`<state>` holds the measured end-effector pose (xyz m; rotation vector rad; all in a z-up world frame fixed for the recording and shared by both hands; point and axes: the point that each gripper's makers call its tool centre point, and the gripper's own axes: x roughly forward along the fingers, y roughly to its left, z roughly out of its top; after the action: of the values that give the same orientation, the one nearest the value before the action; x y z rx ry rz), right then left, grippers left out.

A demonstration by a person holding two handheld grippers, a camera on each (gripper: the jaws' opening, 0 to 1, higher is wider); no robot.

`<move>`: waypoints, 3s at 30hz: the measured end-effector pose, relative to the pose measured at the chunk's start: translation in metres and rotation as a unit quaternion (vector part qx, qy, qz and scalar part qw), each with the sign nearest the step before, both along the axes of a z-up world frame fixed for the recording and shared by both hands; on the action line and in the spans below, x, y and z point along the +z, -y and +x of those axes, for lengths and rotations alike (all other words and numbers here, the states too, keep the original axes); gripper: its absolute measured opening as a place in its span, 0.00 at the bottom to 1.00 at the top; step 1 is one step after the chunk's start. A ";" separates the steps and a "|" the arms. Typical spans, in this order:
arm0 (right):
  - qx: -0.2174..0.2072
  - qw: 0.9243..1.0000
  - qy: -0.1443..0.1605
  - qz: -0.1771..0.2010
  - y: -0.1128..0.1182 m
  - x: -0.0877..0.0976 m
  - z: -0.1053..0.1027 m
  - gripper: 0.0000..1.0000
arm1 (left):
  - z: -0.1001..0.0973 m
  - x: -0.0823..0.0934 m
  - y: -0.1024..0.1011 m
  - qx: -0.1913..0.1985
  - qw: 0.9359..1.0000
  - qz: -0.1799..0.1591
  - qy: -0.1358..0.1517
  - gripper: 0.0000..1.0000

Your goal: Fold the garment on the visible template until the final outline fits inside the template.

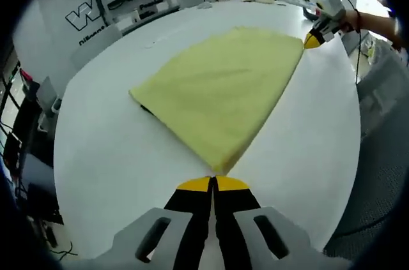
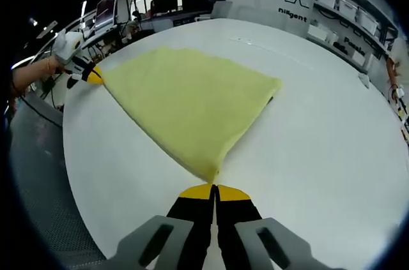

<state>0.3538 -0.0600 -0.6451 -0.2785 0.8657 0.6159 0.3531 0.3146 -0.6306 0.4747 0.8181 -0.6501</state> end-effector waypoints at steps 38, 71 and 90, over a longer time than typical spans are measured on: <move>-0.113 0.989 0.002 0.096 -0.026 0.056 -0.025 0.80 | -0.025 0.041 0.003 0.215 0.959 -0.184 -0.002 0.82; -0.127 0.987 0.059 0.082 -0.040 0.097 -0.066 0.99 | -0.070 0.078 0.003 0.219 0.958 -0.181 0.028 0.99; -0.131 0.985 0.063 0.088 -0.035 0.098 -0.062 0.99 | -0.070 0.081 0.008 0.215 0.961 -0.173 0.031 0.99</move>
<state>0.2913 -0.0247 -0.5467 -0.0412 0.7069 0.4205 0.2829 0.3062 -0.5496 -0.0069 0.6998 -0.3589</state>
